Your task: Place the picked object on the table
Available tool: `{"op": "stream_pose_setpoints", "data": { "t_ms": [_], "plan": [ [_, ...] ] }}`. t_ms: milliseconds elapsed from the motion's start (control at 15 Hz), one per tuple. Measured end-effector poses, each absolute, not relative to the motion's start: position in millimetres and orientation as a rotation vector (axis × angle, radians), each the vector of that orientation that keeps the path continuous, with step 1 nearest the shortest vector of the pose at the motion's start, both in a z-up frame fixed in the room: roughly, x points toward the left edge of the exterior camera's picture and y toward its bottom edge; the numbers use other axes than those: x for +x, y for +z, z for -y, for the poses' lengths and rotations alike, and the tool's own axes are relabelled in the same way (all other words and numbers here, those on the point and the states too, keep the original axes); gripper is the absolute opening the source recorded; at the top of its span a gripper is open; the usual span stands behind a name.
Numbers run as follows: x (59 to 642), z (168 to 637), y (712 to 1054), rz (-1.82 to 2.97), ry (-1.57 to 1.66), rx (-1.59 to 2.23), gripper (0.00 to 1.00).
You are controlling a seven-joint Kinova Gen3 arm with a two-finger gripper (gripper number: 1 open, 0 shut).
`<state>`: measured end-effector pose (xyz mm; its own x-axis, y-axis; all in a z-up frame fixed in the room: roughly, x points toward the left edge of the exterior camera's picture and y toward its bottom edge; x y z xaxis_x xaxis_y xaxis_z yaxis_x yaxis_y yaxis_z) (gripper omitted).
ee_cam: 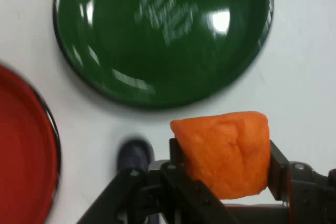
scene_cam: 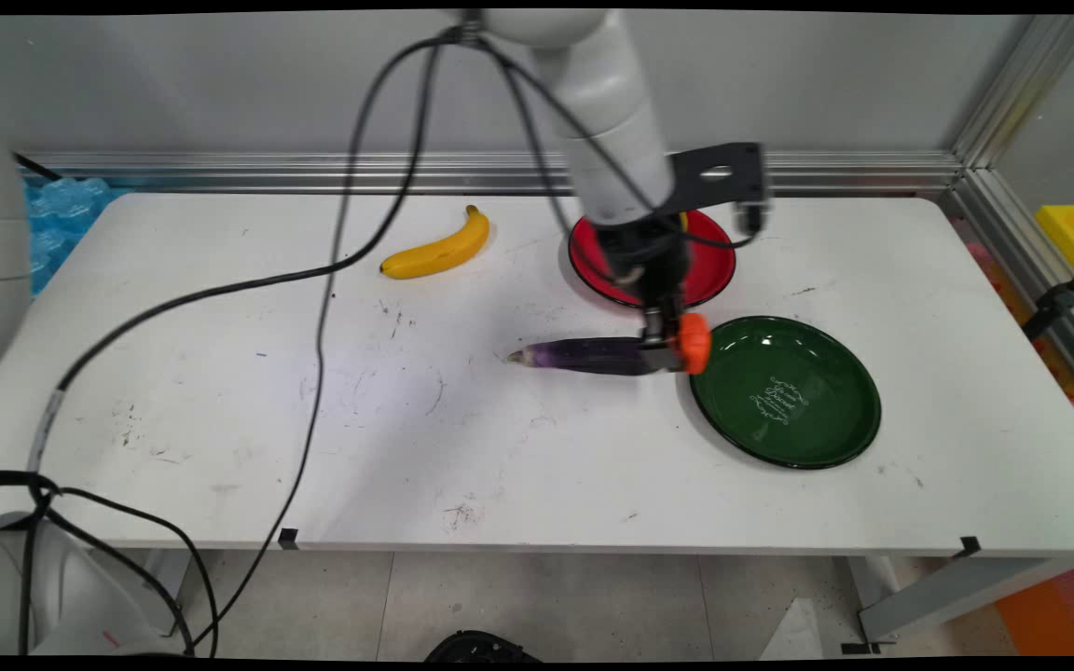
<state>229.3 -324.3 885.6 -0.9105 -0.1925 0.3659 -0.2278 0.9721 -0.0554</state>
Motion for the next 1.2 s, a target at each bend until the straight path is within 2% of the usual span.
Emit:
{"op": "stream_pose_setpoints", "data": {
  "t_ms": [533, 1200],
  "plan": [
    [292, 283, 858, 2.763, 0.099, 0.426, 0.0],
    [279, 285, 797, 2.753, 0.095, 0.531, 0.0]
  ]
}}
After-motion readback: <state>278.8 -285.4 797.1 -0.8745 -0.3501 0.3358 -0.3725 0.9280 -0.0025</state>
